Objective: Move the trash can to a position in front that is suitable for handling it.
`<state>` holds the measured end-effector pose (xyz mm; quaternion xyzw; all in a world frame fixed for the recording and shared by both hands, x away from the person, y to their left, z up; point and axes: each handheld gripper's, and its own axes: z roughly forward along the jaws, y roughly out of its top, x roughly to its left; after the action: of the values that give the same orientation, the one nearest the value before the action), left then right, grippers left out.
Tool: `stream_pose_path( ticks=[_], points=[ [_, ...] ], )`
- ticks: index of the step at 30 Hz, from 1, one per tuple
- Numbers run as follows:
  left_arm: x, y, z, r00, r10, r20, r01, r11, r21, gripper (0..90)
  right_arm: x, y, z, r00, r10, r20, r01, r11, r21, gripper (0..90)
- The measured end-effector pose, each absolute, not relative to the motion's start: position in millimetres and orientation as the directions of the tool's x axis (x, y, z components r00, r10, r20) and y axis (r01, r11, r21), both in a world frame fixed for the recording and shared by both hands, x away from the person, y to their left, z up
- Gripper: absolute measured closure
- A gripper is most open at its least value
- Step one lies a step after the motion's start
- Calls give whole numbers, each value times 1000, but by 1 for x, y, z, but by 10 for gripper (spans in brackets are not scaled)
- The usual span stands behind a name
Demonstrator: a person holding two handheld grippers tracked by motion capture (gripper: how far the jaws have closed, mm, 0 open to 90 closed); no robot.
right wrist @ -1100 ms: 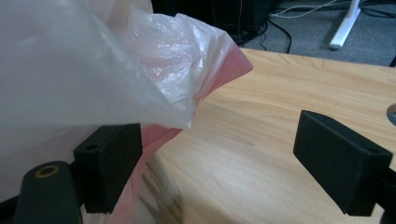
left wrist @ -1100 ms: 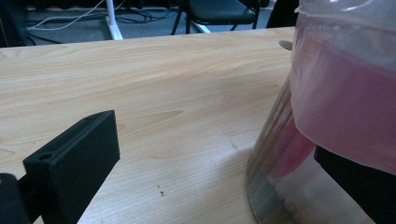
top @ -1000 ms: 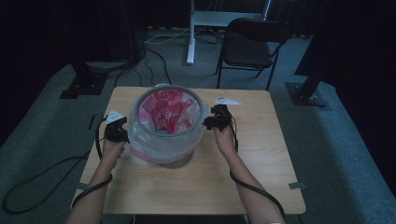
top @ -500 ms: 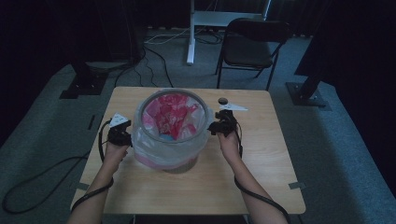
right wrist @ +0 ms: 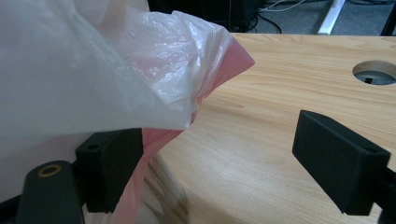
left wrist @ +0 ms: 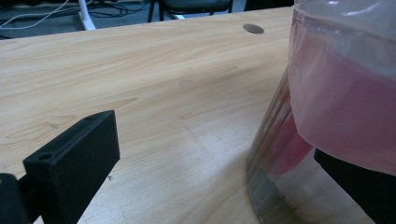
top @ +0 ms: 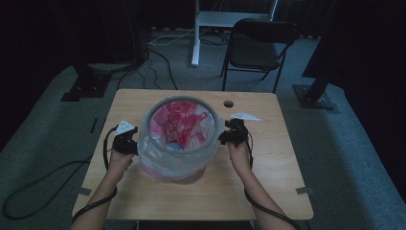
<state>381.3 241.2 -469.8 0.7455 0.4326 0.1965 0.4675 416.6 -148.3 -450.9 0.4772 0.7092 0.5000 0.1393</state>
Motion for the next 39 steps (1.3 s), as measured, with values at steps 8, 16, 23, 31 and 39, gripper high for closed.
stream_pose_path(
  ticks=[8, 16, 23, 31, 39],
  points=[
    [371, 235, -470, 568, 815, -113, 458, -199, 867, 0, 400, -155, -452, -496, 822, 281, 540, 38, 841, 156],
    [362, 232, -471, 584, 803, -121, 456, -202, 867, 0, 385, -160, -454, -491, 824, 282, 533, 28, 845, 156],
    [354, 229, -470, 596, 795, -112, 451, -216, 866, 0, 372, -164, -456, -486, 821, 301, 541, 12, 841, 157],
    [345, 226, -469, 610, 785, -108, 449, -231, 863, 0, 358, -169, -457, -489, 819, 300, 540, 14, 842, 156],
    [338, 224, -469, 620, 777, -106, 446, -238, 863, 0, 345, -173, -461, -487, 808, 330, 555, -5, 832, 157]
  ],
)
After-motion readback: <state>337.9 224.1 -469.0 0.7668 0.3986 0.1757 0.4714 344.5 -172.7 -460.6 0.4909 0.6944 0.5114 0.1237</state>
